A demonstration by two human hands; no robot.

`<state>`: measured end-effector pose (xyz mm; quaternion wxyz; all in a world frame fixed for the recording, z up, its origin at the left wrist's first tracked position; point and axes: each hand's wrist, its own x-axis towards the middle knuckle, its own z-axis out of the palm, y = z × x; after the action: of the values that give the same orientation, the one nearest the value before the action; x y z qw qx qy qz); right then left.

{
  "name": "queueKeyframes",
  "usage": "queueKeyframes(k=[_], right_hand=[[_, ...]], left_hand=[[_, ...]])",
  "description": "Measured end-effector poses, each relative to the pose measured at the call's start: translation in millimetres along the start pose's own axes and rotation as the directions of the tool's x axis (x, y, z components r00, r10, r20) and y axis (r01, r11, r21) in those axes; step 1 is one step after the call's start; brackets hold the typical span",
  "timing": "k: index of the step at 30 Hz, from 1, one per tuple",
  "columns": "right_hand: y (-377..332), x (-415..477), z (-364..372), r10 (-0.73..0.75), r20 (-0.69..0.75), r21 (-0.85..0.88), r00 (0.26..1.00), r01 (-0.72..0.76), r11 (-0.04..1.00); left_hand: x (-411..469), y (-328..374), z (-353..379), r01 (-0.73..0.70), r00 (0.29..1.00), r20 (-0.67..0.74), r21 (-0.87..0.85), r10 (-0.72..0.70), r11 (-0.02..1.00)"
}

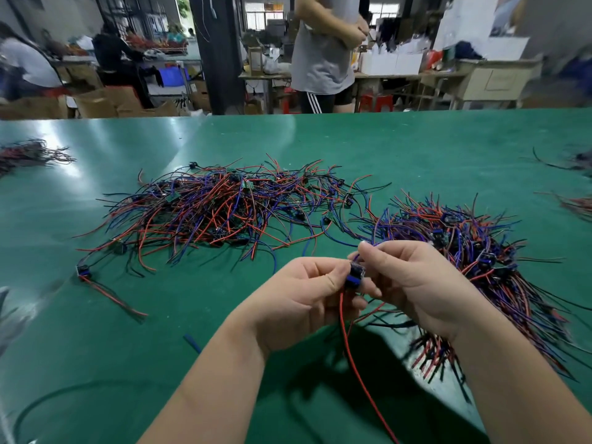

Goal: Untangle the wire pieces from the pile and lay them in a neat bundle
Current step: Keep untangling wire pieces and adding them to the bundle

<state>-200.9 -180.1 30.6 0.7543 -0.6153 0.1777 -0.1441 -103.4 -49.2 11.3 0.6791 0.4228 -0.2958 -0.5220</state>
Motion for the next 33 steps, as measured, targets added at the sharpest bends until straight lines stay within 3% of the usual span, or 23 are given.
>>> queueKeyframes(k=[4, 10, 15, 20, 25, 29, 33], right_hand=[[-1, 1, -2, 0.001, -0.108, 0.015, 0.994, 0.001, 1.000], [-1, 0, -5, 0.025, 0.012, -0.010, 1.000, -0.025, 1.000], [0, 0, -6, 0.030, 0.039, 0.110, 0.999, -0.034, 0.993], [3, 4, -4, -0.069, -0.052, 0.059, 0.996, 0.072, 0.996], [6, 2, -3, -0.171, -0.059, -0.056, 0.984, 0.168, 0.984], [2, -1, -1, -0.283, -0.035, -0.123, 0.958, 0.277, 0.953], [-4, -3, -2, -0.339, -0.114, 0.005, 0.934, 0.341, 0.940]], left_hand=[[3, -4, 5, -0.079, 0.997, -0.025, -0.013, 0.078, 0.997], [1, -1, 2, -0.046, 0.999, 0.007, 0.053, 0.046, 0.998], [-1, -1, 2, 0.045, 0.998, 0.038, 0.105, -0.049, 0.993], [1, 2, 3, 0.068, 0.994, -0.095, 0.168, -0.052, 0.983], [2, -2, 7, 0.003, 0.966, -0.242, 0.350, 0.087, 0.937], [-1, 2, 4, 0.035, 0.980, -0.194, 0.353, 0.036, 0.935], [-8, 10, -2, 0.097, 0.995, -0.024, 0.375, -0.095, 0.922]])
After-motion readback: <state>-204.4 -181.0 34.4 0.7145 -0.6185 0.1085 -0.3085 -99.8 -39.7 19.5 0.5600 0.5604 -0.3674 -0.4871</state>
